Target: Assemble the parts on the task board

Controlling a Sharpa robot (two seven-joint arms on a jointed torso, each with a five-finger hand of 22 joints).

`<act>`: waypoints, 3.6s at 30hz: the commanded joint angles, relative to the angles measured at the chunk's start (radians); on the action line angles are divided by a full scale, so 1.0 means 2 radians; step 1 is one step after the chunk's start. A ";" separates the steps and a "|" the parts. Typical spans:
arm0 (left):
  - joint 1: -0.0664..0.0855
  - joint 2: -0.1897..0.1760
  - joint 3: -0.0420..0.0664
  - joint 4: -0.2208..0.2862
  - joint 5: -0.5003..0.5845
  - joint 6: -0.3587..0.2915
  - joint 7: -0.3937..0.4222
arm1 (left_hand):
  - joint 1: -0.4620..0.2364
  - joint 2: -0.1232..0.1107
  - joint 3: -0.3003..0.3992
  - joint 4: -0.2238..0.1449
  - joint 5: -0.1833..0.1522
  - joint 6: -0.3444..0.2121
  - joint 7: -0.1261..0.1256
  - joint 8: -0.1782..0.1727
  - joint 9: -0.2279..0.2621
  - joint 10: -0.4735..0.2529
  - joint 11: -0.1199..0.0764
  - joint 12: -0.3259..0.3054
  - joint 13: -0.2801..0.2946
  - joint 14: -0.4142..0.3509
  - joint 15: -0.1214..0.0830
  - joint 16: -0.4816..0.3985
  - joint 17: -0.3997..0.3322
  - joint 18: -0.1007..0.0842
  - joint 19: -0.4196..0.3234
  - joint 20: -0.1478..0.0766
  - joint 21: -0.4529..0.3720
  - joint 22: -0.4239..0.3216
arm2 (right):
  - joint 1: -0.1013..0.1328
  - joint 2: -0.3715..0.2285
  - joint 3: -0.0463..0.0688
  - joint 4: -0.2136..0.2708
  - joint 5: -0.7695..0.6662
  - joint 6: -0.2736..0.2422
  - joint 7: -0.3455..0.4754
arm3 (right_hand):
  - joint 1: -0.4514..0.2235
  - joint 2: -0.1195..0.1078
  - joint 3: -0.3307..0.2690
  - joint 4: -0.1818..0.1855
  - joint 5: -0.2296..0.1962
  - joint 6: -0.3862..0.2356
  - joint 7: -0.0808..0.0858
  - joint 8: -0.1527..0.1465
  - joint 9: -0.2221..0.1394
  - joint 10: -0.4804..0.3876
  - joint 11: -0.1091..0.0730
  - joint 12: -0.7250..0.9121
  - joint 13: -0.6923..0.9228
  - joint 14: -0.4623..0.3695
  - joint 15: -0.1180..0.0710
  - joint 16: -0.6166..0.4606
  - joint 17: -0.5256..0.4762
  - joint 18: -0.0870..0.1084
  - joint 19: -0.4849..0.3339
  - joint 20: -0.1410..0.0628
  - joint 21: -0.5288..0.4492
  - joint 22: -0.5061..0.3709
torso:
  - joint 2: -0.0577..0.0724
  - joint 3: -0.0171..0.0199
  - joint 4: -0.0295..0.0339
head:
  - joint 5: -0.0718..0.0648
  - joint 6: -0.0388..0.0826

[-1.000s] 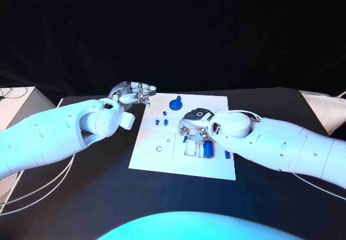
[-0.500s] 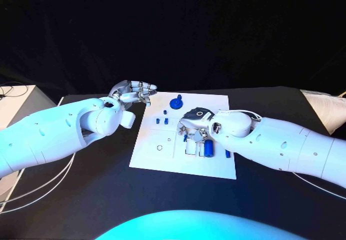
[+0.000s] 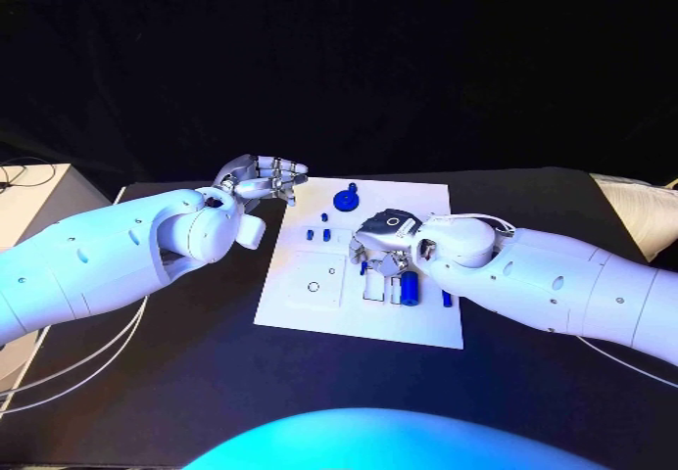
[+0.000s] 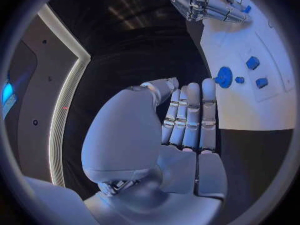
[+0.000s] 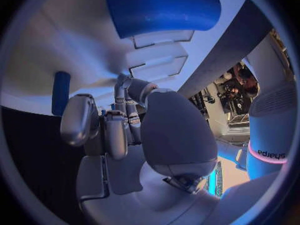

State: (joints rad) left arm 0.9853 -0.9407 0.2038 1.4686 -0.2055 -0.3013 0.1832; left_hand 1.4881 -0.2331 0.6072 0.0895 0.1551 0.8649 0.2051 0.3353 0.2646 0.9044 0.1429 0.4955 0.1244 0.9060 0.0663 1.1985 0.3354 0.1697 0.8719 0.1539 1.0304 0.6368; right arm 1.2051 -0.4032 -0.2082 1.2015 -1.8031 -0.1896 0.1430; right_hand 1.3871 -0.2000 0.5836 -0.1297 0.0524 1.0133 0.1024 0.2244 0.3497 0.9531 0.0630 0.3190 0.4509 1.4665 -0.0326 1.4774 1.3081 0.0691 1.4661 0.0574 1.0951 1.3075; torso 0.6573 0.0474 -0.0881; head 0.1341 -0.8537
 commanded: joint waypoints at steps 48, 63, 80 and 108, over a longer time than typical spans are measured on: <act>0.000 0.002 0.000 -0.004 -0.007 0.007 -0.004 | 0.000 0.004 0.001 -0.004 0.000 -0.004 0.000 0.003 0.000 -0.005 -0.001 0.004 -0.001 0.002 -0.001 -0.003 -0.001 0.008 0.001 0.000 -0.003 -0.001 | -0.002 0.002 -0.007 -0.014 0.010 -0.011 0.027 | -0.015 0.017 -0.008 0.007 -0.002 0.019 0.003 0.005 0.006 -0.026 -0.001 0.048 0.016 0.015 -0.004 -0.002 0.033 0.008 0.000 0.000 -0.012 0.059 | 0.000 -0.0001 0.0001 | 0.001 -0.004; 0.000 0.001 0.000 -0.004 -0.009 0.006 -0.006 | 0.001 0.004 0.001 -0.004 0.000 -0.004 0.000 0.003 0.000 -0.005 -0.001 0.004 -0.001 0.002 -0.001 -0.003 -0.001 0.008 0.001 0.000 -0.003 -0.001 | -0.002 0.003 -0.007 -0.017 0.006 -0.004 0.025 | -0.010 0.037 -0.008 0.011 -0.002 0.033 0.004 0.012 0.012 -0.015 -0.004 0.067 0.019 0.016 -0.005 0.000 0.036 0.007 0.002 0.000 -0.008 0.061 | 0.000 -0.0001 -0.0004 | 0.001 -0.005; 0.000 0.000 0.000 -0.003 -0.010 0.005 -0.008 | 0.001 0.004 0.001 -0.004 0.000 -0.005 0.000 0.004 -0.001 -0.006 -0.001 0.004 -0.002 0.002 -0.001 -0.004 -0.001 0.008 0.001 0.000 -0.003 -0.001 | -0.002 0.001 -0.007 -0.017 -0.015 -0.044 -0.035 | -0.037 0.022 -0.020 0.031 0.006 0.033 0.004 0.007 0.013 -0.017 -0.002 0.081 0.016 0.022 0.002 0.006 0.046 0.005 0.007 0.004 0.001 0.064 | 0.000 0.0002 -0.0005 | 0.000 -0.004; 0.000 -0.001 0.000 -0.002 -0.011 0.005 -0.010 | 0.001 0.005 0.002 -0.004 0.000 -0.005 0.000 0.004 -0.001 -0.007 0.000 0.004 -0.002 0.002 -0.001 -0.004 -0.001 0.008 0.001 0.000 -0.003 -0.001 | -0.003 -0.001 -0.007 -0.014 -0.002 -0.049 -0.086 | -0.058 -0.007 -0.012 0.053 0.026 0.001 0.016 -0.023 0.004 -0.023 0.007 0.079 -0.004 0.025 0.014 0.007 0.047 0.004 0.012 0.014 0.004 0.064 | 0.000 0.0000 -0.0002 | -0.001 -0.002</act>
State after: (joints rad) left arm 0.9855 -0.9439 0.2038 1.4612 -0.2241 -0.3010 0.1589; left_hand 1.4881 -0.2331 0.6099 0.0868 0.1551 0.8649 0.2051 0.3392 0.2646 0.8972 0.1430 0.4994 0.1210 0.9059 0.0663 1.1947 0.3347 0.1696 0.8719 0.1539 1.0304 0.6361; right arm 1.1983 -0.4038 -0.2218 1.1776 -1.8196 -0.2956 0.0021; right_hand 1.2647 -0.2074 0.5601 -0.0280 0.1012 1.0155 0.1339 0.1784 0.3571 0.9042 0.0709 0.4787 0.4430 1.4662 -0.0099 1.4897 1.3074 0.0846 1.4658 0.0794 1.1056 1.3073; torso 0.6569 0.0471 -0.0882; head 0.1311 -0.8573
